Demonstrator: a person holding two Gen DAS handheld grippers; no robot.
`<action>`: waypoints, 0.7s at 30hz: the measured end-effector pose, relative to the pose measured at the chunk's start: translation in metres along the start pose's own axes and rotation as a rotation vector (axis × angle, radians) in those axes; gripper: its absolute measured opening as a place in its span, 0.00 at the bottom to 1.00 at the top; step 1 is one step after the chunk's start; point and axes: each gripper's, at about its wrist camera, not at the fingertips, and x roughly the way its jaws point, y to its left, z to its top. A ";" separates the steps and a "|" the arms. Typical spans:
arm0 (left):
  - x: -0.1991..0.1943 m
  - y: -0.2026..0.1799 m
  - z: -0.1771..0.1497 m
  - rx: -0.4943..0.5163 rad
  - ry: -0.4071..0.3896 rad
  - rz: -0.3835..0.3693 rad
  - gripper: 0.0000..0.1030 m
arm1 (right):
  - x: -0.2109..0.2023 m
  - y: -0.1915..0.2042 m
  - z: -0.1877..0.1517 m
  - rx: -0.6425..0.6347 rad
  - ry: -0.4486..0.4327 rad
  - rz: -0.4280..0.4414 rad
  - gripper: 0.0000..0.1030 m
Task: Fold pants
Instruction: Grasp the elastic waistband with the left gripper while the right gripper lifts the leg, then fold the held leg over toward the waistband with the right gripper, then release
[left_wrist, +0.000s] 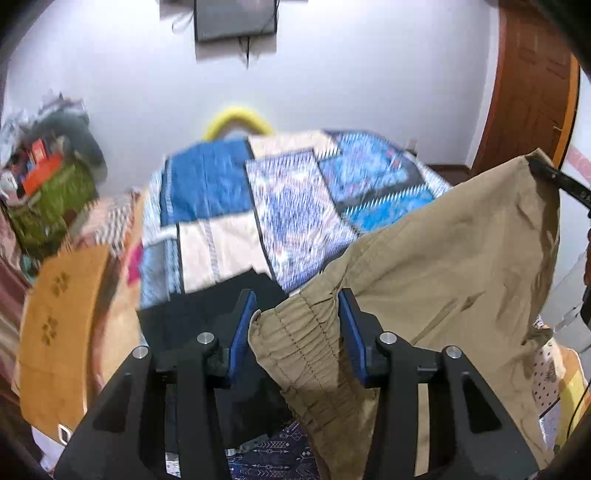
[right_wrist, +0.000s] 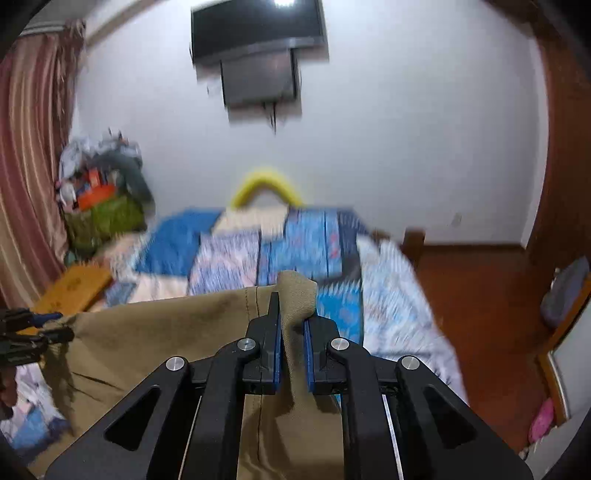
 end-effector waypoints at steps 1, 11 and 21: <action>-0.007 -0.002 0.001 0.005 -0.011 0.000 0.44 | -0.009 0.001 0.003 0.001 -0.014 0.003 0.08; -0.071 -0.022 -0.027 0.083 -0.063 -0.037 0.44 | -0.102 0.013 -0.025 -0.001 -0.048 0.031 0.08; -0.112 -0.047 -0.091 0.184 -0.072 -0.057 0.44 | -0.150 0.019 -0.092 0.044 0.020 0.022 0.08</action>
